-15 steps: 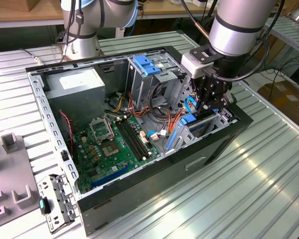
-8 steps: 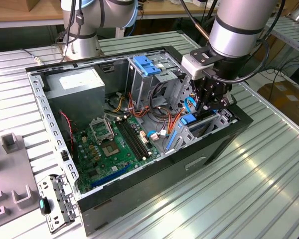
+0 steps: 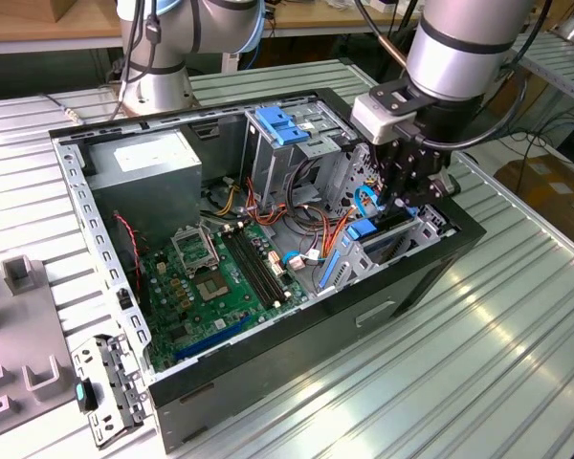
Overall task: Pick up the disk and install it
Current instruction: 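Insert the second disk wire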
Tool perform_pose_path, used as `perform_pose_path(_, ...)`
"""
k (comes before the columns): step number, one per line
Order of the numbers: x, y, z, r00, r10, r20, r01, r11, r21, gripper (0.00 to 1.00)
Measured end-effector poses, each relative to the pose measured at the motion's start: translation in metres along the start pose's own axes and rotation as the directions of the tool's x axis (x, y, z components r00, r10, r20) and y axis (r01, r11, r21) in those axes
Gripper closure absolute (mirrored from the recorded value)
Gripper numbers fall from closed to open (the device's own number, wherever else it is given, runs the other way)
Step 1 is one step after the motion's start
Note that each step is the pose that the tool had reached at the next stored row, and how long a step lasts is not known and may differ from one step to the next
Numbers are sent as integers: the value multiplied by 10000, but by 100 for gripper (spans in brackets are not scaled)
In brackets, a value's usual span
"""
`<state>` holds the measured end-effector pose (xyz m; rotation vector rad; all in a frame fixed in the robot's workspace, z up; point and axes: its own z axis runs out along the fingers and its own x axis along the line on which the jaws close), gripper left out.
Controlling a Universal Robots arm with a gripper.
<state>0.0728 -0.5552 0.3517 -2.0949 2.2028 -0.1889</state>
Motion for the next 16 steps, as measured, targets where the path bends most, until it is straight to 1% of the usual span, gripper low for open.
perform_pose_path(3,-1,0,-2,10000,0,0,0,10000,0,76)
perform_pose_path(4,0,0,-2,10000,0,-1,0,10000,0,84)
perform_pose_path(6,0,0,-2,10000,0,-1,0,10000,0,84)
perform_pose_path(7,0,0,-2,10000,0,0,0,10000,0,89)
perform_pose_path(16,0,-1,-9,10000,0,-1,0,10000,0,89)
